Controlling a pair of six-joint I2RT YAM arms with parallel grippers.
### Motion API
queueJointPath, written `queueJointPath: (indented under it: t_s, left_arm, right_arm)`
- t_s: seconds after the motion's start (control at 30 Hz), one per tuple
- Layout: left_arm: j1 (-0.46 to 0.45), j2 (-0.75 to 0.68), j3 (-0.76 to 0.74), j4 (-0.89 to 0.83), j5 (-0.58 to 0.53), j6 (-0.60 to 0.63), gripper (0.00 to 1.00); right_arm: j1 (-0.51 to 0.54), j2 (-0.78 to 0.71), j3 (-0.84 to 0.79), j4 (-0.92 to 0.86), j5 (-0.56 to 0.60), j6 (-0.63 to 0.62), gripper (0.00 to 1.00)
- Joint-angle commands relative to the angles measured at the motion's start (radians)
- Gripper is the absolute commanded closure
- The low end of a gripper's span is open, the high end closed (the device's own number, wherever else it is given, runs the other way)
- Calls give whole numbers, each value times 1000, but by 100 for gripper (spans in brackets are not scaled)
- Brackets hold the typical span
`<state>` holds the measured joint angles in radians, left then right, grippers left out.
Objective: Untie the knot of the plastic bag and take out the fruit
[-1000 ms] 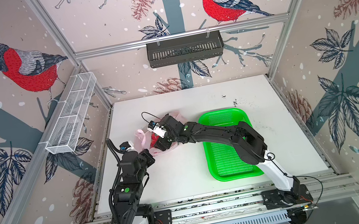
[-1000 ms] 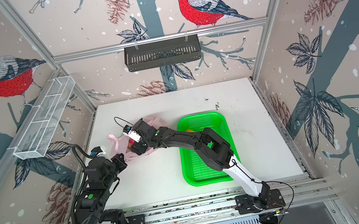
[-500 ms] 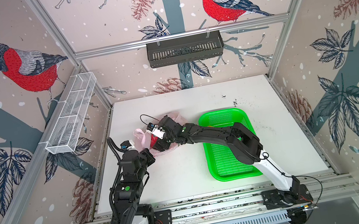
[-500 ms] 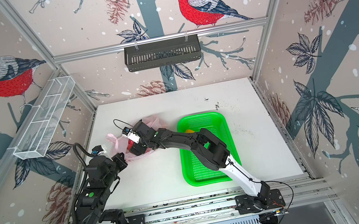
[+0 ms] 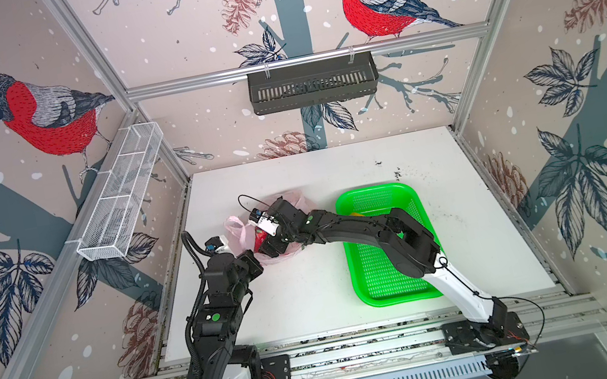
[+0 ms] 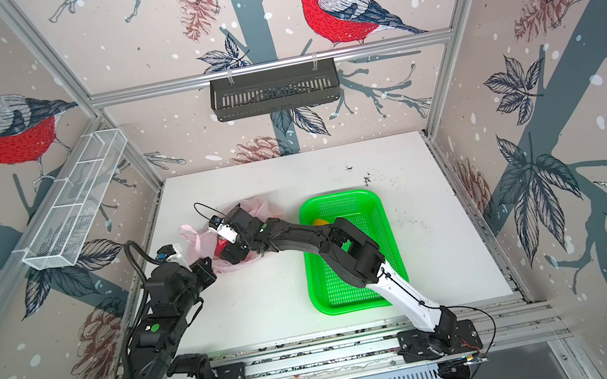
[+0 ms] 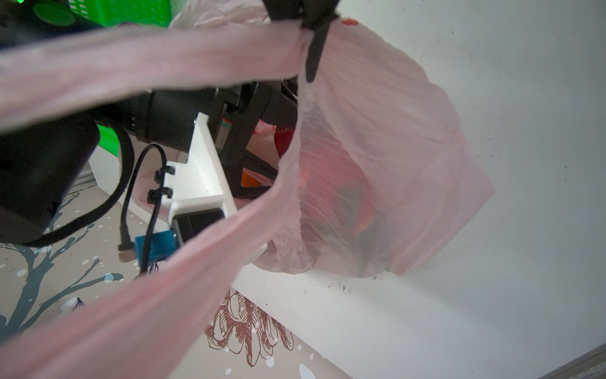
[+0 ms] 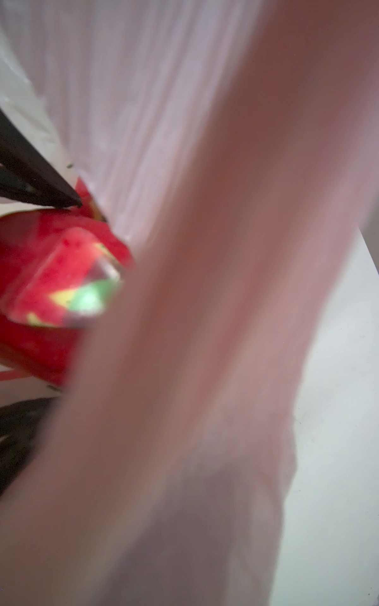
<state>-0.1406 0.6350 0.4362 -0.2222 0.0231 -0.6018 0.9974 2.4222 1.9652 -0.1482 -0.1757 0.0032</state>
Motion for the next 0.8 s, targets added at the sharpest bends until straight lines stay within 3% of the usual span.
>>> queueJointPath:
  t_s: [0.0, 0.37, 0.77]
  left_arm:
    - [-1, -2, -2, 37, -3, 4, 100]
    - [-1, -10, -8, 31, -6, 4, 100]
    - [-1, -15, -14, 32, -14, 2, 100]
  right_arm:
    - [0, 7, 5, 18, -14, 25, 13]
    - [0, 13, 4, 25, -31, 38, 22]
    - [1, 11, 5, 7, -21, 67, 38]
